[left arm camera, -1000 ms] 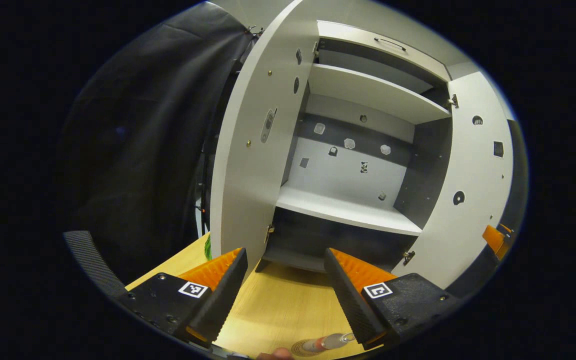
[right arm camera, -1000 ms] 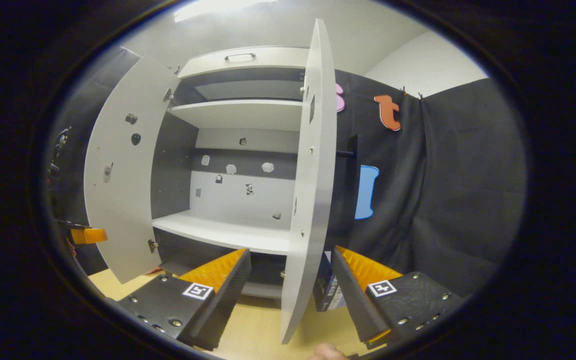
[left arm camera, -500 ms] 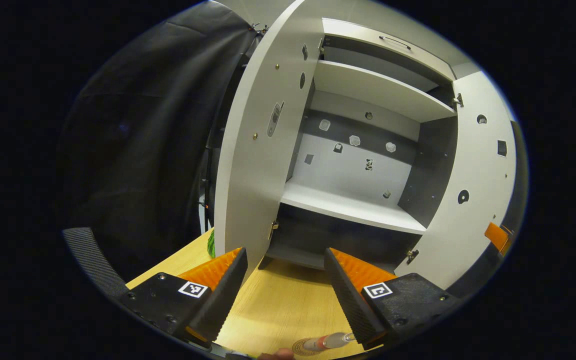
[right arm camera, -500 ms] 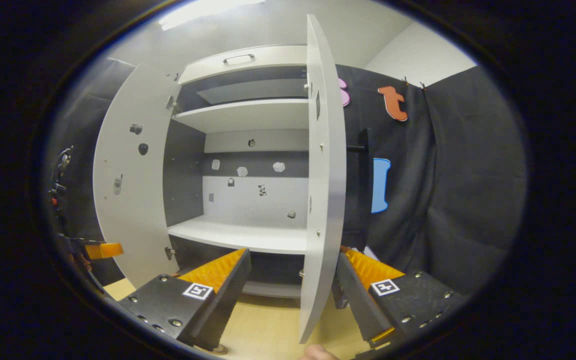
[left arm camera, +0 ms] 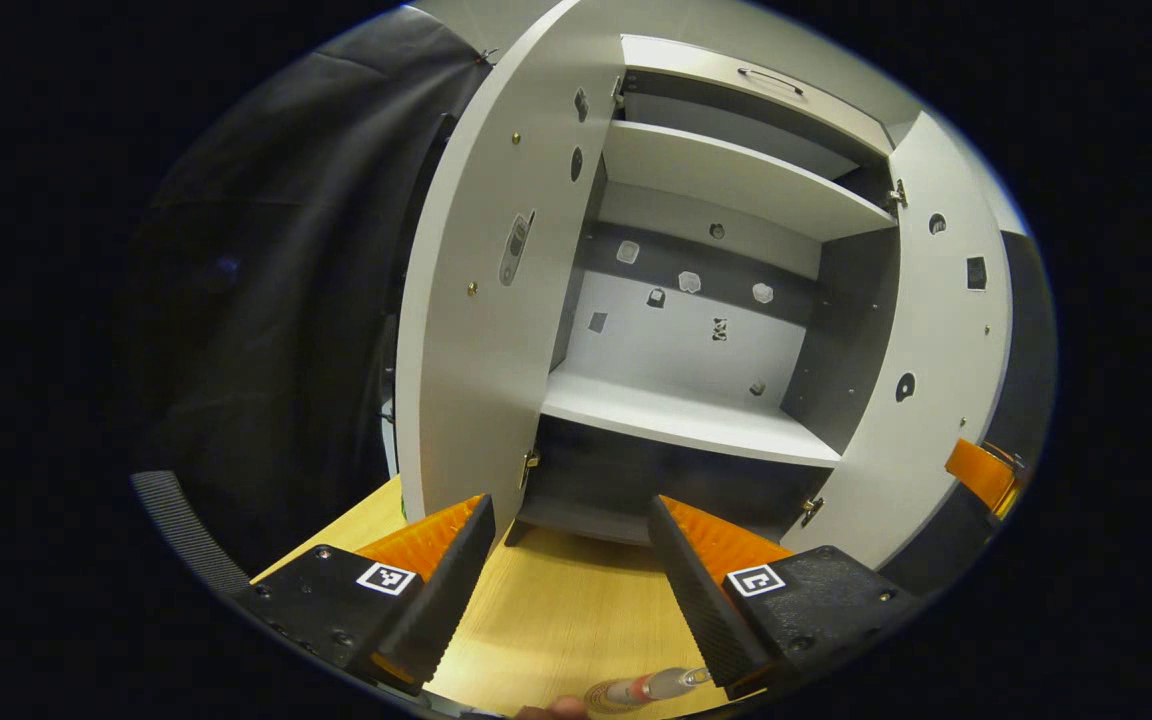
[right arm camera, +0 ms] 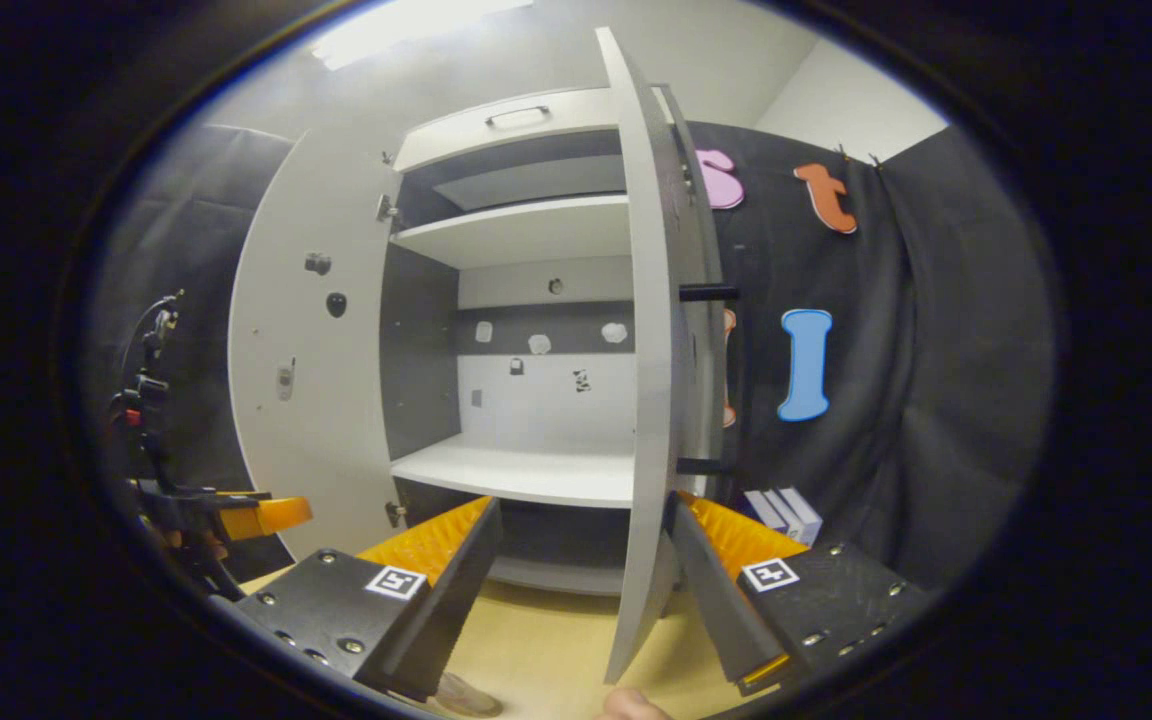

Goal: Grasp the bottle in the cabinet with the left hand and place it on the coaster, then close the right door with the right hand and the left door with the left hand.

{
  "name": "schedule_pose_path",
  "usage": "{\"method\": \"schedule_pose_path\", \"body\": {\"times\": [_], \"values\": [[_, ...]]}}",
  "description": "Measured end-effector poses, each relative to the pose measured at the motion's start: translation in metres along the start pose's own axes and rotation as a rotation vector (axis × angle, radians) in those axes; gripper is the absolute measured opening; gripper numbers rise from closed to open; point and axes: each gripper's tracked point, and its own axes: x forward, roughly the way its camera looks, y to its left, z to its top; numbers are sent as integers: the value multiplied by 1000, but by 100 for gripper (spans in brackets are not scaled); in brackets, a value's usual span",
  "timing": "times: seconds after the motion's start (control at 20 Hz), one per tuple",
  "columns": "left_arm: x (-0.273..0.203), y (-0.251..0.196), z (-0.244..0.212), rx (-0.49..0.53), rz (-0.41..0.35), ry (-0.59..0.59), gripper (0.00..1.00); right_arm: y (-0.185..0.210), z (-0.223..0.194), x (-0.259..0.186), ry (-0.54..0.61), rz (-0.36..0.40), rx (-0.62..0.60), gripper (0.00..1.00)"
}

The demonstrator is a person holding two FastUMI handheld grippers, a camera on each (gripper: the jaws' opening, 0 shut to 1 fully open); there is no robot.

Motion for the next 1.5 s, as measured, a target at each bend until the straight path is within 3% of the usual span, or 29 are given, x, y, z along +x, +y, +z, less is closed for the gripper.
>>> {"method": "schedule_pose_path", "body": {"times": [0.5, 0.65, 0.7, 0.95, 1.0, 1.05, 1.5], "values": [[-15, 34, 4, 4, 81, -14, 98, 67, -6, 10, 18, 185, 13, 99], [-16, 39, 4, -4, 95, -18, 98, 87, -16, 4, 45, 241, 11, 94], [-17, 40, 4, -4, 100, -21, 98, 89, -16, 3, 46, 246, 4, 99], [-20, 47, 2, -10, 113, -20, 98, 86, -16, 7, 57, 243, 8, 99], [-20, 48, 2, -9, 114, -19, 94, 82, -15, 8, 58, 235, 11, 99], [-20, 48, 1, -9, 113, -17, 98, 78, -15, 8, 59, 223, 12, 99], [-12, 55, 16, 13, 90, -54, 97, 54, -10, 9, 42, 113, -9, 99]]}}
